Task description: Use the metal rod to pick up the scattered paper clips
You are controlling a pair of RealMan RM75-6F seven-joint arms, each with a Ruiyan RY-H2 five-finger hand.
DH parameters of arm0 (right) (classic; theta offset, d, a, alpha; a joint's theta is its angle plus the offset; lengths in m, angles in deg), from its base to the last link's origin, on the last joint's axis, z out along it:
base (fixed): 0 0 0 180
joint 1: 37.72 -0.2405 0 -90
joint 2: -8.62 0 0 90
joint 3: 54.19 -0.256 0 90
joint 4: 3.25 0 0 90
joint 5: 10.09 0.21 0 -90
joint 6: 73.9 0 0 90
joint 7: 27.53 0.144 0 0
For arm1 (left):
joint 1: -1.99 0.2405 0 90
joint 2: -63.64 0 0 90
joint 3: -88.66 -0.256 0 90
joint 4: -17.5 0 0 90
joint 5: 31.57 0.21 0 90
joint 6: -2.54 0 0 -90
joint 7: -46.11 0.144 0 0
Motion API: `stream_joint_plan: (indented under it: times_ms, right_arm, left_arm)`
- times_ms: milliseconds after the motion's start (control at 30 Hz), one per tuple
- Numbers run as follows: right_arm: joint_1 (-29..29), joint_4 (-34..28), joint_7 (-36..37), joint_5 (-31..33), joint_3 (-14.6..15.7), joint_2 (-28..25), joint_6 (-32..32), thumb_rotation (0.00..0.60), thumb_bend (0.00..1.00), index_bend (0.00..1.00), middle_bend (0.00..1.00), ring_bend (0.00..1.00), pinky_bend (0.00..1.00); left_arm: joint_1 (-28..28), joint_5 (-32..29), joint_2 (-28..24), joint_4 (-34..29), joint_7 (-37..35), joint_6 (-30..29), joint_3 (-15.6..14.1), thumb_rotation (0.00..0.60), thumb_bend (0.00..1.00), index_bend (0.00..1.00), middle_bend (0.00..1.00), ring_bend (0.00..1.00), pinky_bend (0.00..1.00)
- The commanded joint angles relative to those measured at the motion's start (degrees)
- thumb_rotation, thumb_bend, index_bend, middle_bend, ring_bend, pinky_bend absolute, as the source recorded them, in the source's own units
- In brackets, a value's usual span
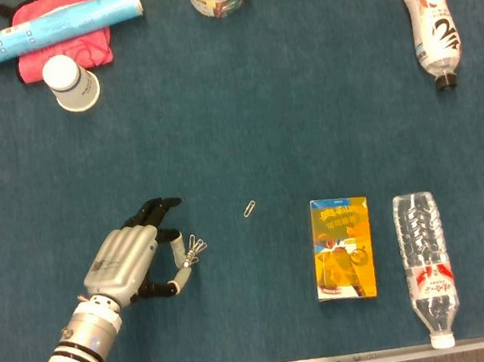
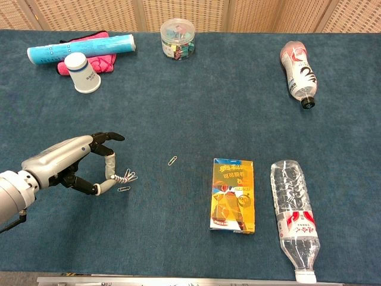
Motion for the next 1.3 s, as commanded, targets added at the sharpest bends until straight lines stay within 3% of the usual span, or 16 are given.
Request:
stream_joint_plan:
  times_ms: [33,733,1300]
  right_arm:
    - [0.0,-0.1,-0.1,0.0,0.0,0.0,0.0,0.600,0.03,0.19,0.16,0.13,0.53]
    - [0.0,-0.3,-0.1,0.1,0.2,-0.1,-0.4,0.600,0.03,0.19,0.16,0.13,0.53]
    - [-0.2,0.1,0.1,0.1,0.2,0.3,-0.6,0.600,0.03,0.19,0.16,0.13,0.53]
  left_arm:
    - [0.1,0.1,-0.4,0.0,-0.6,0.6,0.0,0.600,0.37,0.61,0.11,0.00,0.15]
    - [1.4,0.4,1.3,1.8,-1.8,2.4,-0.7,0.600,0.37,0.61,0.11,0.00,0.15]
    - [2.3,-0.6,1.7,3.2,-3.5,2.5,0.4,0.600,0.37,0.61,0.11,0.00,0.15]
